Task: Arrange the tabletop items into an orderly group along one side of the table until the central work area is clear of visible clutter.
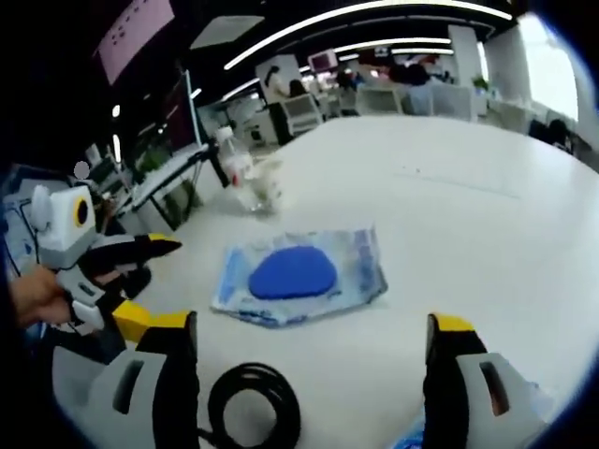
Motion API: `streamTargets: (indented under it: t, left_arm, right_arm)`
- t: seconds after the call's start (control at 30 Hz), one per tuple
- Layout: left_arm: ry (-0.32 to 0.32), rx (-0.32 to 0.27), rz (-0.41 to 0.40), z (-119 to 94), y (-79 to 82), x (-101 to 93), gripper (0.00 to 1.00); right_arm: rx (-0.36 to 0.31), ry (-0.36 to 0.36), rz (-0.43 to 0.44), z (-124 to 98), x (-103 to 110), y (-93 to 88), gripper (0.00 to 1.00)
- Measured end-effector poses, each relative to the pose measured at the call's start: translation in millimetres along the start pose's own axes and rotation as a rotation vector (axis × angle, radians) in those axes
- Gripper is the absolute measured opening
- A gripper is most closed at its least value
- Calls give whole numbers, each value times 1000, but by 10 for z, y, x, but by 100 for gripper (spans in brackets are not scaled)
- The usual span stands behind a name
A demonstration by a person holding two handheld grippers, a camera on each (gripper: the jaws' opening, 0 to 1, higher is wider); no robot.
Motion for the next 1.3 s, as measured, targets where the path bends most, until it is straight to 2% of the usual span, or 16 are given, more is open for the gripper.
streamTargets:
  t: [0.27,0.47,0.57,0.7,0.93,1.3]
  left_arm:
    - [25,3,21,56,73,61,100]
    - [37,11,3,136,86,112,100]
    - [41,51,9,186,26,135,100]
    - [38,60,0,258,28,158,100]
    - [48,78,-27,408,49,229,100]
    - [68,143,-43,607,-71,275,100]
  right_arm:
    - [8,26,-23,116,-38,189,100]
    - [21,43,-39,218,-76,280,100]
    - [38,52,-40,285,-103,301,100]
    - [39,55,-37,362,-129,358,100]
    - [58,39,-23,464,-219,388,100]
    - [88,29,34,618,-376,383,98]
Point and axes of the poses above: the point that each gripper's makers call its tool centre point, and the gripper's own axes: z roughly forward along the fingers, x roughly to its left, y roughly out of its top, the point moved 4 cm from there along -z, roughly backward along the fingers, and after that the axes turned 10 degrees about y, right-handed, at the moved point
